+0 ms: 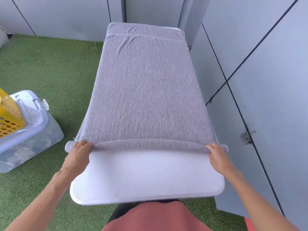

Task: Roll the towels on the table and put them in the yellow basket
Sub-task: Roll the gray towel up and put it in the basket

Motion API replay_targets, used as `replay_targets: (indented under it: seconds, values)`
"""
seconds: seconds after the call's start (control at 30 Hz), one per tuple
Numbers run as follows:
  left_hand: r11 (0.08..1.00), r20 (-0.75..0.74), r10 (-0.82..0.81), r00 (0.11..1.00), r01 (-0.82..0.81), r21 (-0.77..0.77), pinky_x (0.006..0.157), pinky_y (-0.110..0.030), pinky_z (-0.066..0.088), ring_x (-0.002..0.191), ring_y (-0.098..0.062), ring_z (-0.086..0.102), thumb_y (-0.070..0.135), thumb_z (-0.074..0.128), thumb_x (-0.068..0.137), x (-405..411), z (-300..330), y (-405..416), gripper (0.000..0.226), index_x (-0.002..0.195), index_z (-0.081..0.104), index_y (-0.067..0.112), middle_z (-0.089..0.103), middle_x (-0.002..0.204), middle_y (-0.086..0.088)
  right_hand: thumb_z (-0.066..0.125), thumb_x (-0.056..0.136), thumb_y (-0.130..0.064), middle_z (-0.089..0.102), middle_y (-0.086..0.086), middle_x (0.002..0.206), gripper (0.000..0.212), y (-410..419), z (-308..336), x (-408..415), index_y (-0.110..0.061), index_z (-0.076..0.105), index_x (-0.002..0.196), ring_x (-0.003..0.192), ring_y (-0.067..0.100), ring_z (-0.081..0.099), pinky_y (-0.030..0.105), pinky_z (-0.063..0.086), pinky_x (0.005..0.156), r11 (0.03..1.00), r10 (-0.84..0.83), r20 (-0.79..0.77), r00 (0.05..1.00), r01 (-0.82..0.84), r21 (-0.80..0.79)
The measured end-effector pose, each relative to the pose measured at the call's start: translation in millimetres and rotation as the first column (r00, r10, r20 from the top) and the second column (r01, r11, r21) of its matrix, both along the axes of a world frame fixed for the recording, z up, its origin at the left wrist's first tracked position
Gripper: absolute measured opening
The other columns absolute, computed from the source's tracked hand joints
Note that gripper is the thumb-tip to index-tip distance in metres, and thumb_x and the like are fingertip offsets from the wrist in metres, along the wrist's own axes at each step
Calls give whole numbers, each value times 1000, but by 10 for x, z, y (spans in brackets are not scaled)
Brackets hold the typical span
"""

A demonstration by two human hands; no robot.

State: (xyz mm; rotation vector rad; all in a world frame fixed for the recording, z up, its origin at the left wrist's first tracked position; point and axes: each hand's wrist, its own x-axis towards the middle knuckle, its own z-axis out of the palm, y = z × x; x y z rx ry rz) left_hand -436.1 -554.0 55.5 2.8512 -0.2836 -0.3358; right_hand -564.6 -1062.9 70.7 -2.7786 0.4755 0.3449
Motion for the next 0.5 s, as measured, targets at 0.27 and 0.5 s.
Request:
replay_targets:
  seconds: [0.27,0.5]
  values:
    - [952,-215,198,956,-240,-189,80,-33,43,95,-27,59,6,70,82,289,225,90,23,104,69,11,64,107,-14,65,82,-2,63,8,108,35,-123,70,140,-19,60,112,97,23,59,32,41,84,893,-352,18,936,330,305]
    - [999,316,-27,949,18,31,66,-48,46,83,-34,47,2,54,84,-274,-19,-134,21,104,60,1,50,98,-14,76,74,-12,56,11,111,35,309,-97,-171,-9,68,107,105,32,46,45,41,92,940,7,312,950,100,-326]
